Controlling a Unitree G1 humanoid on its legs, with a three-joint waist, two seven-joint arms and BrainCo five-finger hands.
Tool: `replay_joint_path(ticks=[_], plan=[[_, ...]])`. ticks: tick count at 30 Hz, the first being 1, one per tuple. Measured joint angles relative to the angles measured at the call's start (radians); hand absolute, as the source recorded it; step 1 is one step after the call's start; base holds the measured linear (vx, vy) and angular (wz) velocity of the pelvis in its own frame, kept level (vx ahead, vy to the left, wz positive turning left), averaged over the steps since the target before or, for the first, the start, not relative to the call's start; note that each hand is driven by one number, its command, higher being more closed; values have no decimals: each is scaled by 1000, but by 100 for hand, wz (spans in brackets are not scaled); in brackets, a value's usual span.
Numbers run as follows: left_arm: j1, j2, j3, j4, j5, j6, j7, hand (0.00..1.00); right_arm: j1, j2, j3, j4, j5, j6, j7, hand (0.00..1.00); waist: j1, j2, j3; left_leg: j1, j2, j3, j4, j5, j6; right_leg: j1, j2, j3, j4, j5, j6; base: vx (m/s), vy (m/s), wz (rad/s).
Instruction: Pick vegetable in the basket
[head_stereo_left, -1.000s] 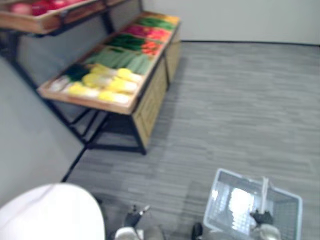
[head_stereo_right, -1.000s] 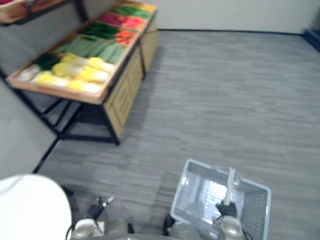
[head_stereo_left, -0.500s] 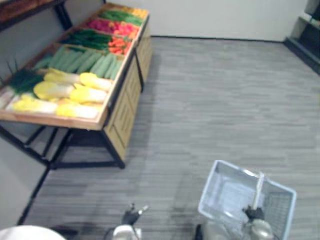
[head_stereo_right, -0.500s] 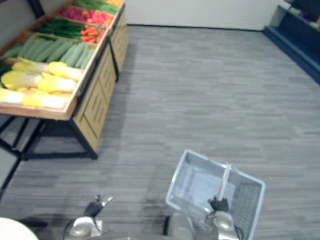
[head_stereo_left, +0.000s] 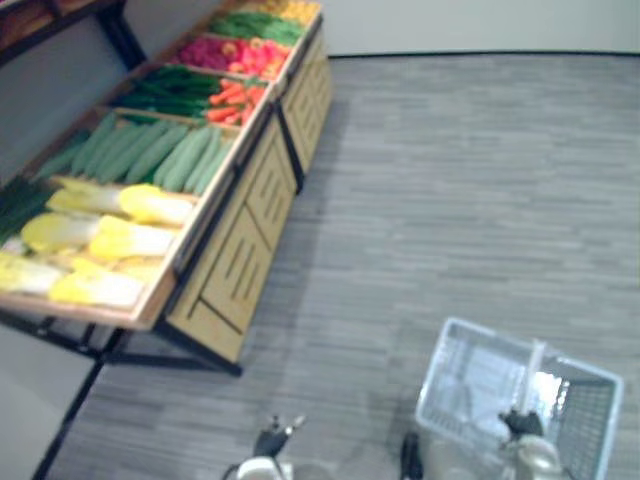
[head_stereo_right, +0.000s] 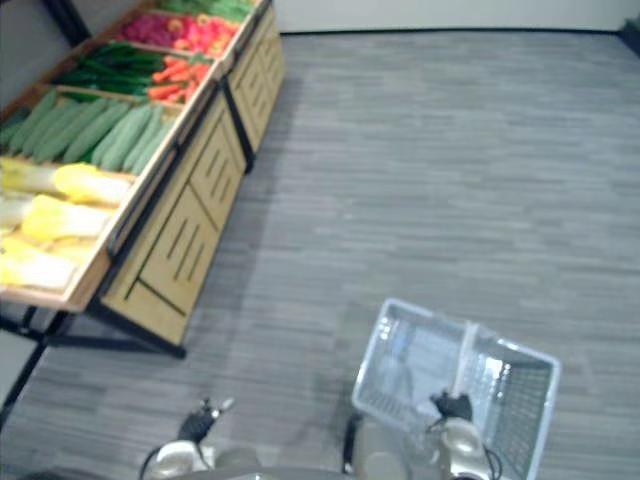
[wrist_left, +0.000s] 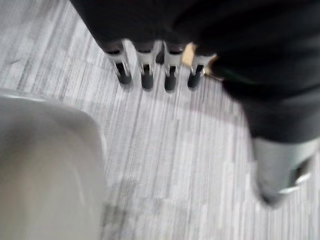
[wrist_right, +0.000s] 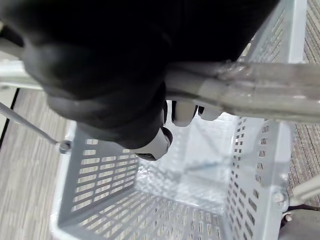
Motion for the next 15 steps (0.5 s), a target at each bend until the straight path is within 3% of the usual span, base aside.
replay_joint_path(ticks=[2,3,4,5,6,7,8,9,10,11,12,13,14,15], plan=[[-4,4,11,-39,-8,-3,1,0,-13,12,12,16,-2,13,1,100,16,-29,15,-61,-42,97,-58,-91,14,96,-1,25,-83,1,0,554,-170,-33],[-6,-4,21,-55,-11,-7,5,0,-24,14,20,16,-4,16,5,100,21,-35,21,-103,-70,163,-169,-139,27,139,-5,39,-116,2,1,484,-100,-41],[-9,-8,24,-56,-13,-8,8,0,-27,13,22,15,-11,16,6,100,22,-37,22,-118,-84,194,-238,-151,42,154,-8,43,-133,1,2,493,-37,-32],[-16,-16,25,-56,-19,-10,9,0,-27,11,33,10,-11,18,12,100,21,-40,25,-136,-116,284,-413,-137,85,195,-13,39,-176,-4,11,484,16,-1],[-18,-23,21,-56,-20,-15,10,0,-18,12,37,5,-11,22,14,100,17,-35,23,-140,-146,400,-618,-20,164,236,-1,25,-207,-20,36,492,28,25],[-20,-25,19,-55,-20,-15,9,0,-9,16,39,2,-12,22,13,100,15,-33,22,-139,-152,488,-677,3,238,257,9,8,-217,-35,48,509,43,102],[-34,-19,23,-48,-20,-17,9,0,5,37,31,5,-11,37,6,100,9,-83,16,-95,-190,638,-756,-1,284,288,-33,-50,-236,-51,57,500,58,158],[-40,-23,34,-57,-18,-19,7,0,6,32,29,-3,-11,40,3,100,8,-112,13,-93,-206,791,-793,1,327,295,-41,-114,-249,-51,57,476,64,177],[-44,-23,41,-57,-18,-16,7,0,5,27,29,-12,-11,39,3,100,8,-116,13,-93,-206,872,-787,-9,364,302,-39,-148,-256,-51,57,500,101,180],[-45,-22,55,-45,-18,-10,7,0,4,12,29,-13,-12,40,1,100,8,-117,12,-82,-219,962,-787,-60,442,333,-23,-201,-262,-51,57,496,108,190],[-29,-22,58,-44,-18,2,6,0,12,5,23,-11,-12,42,0,100,8,-117,10,-59,-254,917,-824,-130,468,359,-14,-248,-215,-57,67,505,100,197],[-27,-20,63,-44,-23,6,6,0,9,4,12,1,-13,43,0,100,8,-125,12,-46,-272,878,-837,-133,465,353,-29,-270,-144,-63,78,350,45,177],[-21,-22,61,-47,-25,7,9,0,6,-3,-3,14,-12,43,2,100,12,-119,10,-24,-291,826,-869,-133,462,307,-57,-284,24,-57,91,362,22,155],[-7,-22,57,-53,-41,6,9,0,-9,-9,-4,14,-12,41,-4,100,11,-115,10,11,-302,757,-881,-137,444,230,-116,-280,288,-49,122,462,-4,155]])
